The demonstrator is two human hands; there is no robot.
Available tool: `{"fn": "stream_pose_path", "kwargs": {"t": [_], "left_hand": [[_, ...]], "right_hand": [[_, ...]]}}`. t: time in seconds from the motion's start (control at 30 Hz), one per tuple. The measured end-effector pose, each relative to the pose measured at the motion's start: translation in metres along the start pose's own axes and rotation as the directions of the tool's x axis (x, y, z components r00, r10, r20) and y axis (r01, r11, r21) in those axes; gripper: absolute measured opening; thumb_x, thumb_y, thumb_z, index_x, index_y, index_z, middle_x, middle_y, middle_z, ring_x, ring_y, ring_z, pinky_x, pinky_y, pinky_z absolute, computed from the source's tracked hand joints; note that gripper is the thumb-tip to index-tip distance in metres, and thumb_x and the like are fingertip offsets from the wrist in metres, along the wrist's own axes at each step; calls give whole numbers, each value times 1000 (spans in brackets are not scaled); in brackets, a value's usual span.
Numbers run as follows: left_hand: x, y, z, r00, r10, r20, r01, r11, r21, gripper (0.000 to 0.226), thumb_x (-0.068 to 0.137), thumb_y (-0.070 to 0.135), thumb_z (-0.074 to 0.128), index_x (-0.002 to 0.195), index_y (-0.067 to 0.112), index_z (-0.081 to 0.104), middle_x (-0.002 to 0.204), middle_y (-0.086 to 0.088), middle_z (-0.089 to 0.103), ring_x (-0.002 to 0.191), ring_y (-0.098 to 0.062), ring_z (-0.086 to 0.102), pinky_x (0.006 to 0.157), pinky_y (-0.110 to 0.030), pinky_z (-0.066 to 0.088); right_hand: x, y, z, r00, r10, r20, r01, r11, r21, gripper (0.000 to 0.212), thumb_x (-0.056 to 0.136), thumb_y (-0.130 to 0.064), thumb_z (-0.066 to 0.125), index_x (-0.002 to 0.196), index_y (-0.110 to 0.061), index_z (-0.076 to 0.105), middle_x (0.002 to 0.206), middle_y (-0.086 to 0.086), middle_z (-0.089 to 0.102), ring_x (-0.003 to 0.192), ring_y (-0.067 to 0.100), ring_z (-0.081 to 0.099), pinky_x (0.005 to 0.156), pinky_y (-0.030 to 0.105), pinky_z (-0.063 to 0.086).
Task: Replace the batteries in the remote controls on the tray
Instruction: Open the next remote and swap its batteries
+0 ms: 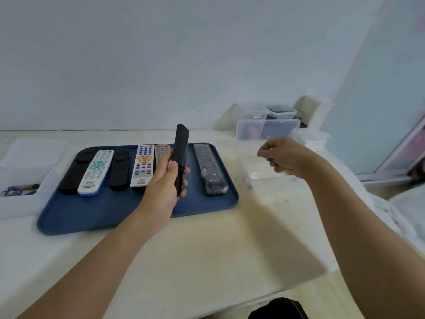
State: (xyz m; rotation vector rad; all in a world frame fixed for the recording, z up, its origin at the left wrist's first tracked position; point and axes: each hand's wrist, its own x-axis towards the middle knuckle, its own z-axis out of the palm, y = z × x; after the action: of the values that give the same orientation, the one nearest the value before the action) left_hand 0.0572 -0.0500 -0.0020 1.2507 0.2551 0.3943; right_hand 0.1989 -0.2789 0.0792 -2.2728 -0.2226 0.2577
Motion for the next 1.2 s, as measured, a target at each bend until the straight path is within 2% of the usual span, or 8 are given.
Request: {"fn": "stream_pose_path", "kwargs": {"t": [0.1,0.23,0.4,0.5,0.6,0.8,0.97,1.2], "left_hand": [[-1,0,-1,1000,4,7,-4,1000,23,37,111,24,33,143,34,47,93,-3,60,67,-12,47,56,-25,38],[-3,1,-2,1000,4,24,-6,998,55,34,111,23,33,135,40,51,97,-4,61,70,-13,47,59,-27,39],[0,0,-4,1000,-4,15,4,999,46,34,111,23,34,135,39,51,98,-5,61,70,-13,47,58,-26,40],[1,0,-4,1000,-4,-3,5,1000,28,36,111,24,34,143,34,48,98,-5,60,69,-13,46,56,-25,39],[0,5,-7,999,14,-42,-14,1000,-4,35,111,23,33,140,33,50,93,-4,60,67,-12,47,57,-27,38],[0,45,-42,986,30,-167,-40,998,-54,20,109,16,39,106,13,59,83,-7,63,56,-13,50,49,-24,41],[-9,85,-111,961,118,-251,-111,993,43,19,108,15,41,113,12,59,87,-7,70,55,-15,54,46,-26,44],[-33,106,-243,710,388,-588,-239,918,318,19,106,14,41,121,19,52,86,-8,67,50,-15,45,42,-22,37]], "right_hand": [[13,14,-3,985,83,149,-40,961,-273,17,93,0,57,93,-6,73,87,11,65,67,17,55,63,25,51],[23,22,5,982,37,184,27,942,-335,25,86,5,60,92,-13,76,100,12,72,97,27,69,87,33,58],[13,15,4,986,-7,164,56,955,-291,28,87,5,59,106,-9,74,105,9,72,102,26,68,88,36,58],[-4,0,12,976,-211,48,215,918,-334,18,89,-6,65,102,-13,76,103,3,73,93,16,67,88,35,57],[-29,-34,42,892,-450,-39,441,887,-138,8,89,-13,67,91,-16,75,85,-5,73,67,4,64,73,32,59],[-50,-94,128,808,-583,85,585,811,9,7,90,-17,66,92,-16,73,79,-4,72,68,7,64,72,31,57],[-52,-135,191,763,-621,179,620,781,72,9,89,-14,65,92,-18,73,81,-3,72,67,6,63,69,29,56],[-73,-220,284,546,-761,351,798,600,60,18,90,-7,62,99,-14,76,91,-2,72,72,5,62,65,6,43]]}}
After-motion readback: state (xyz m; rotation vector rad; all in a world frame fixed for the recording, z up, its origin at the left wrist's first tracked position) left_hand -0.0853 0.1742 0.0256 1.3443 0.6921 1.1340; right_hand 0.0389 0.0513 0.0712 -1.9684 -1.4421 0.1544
